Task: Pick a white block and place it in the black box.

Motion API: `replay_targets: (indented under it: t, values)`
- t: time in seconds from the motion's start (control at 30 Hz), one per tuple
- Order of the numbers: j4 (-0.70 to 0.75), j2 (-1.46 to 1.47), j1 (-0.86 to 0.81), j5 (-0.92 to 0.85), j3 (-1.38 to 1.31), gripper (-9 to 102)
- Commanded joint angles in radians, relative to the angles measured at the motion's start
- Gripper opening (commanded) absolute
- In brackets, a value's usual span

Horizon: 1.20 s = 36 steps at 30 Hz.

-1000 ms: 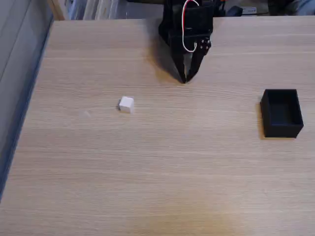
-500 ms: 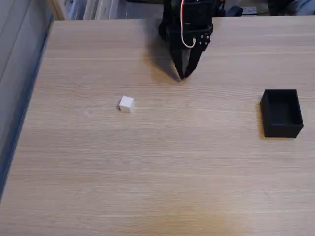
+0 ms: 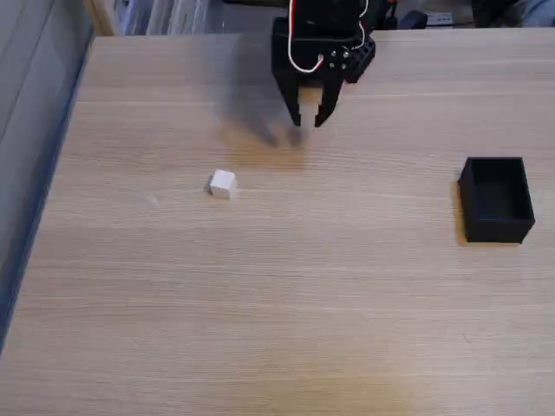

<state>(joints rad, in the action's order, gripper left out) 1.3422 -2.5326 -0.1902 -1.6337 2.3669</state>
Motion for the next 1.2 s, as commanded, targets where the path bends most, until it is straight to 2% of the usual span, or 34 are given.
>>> replay_targets:
  t: [0.0, 0.17, 0.37, 1.17]
  values:
    - [-0.031, 0.089, -0.084, -0.026, -0.075, 15]
    - [-0.051, 0.199, -0.221, -0.141, -0.1, 22]
    - [-0.1, 0.341, -0.328, -0.222, -0.167, 24]
    - [-0.15, 0.718, -0.465, -0.311, -0.37, 25]
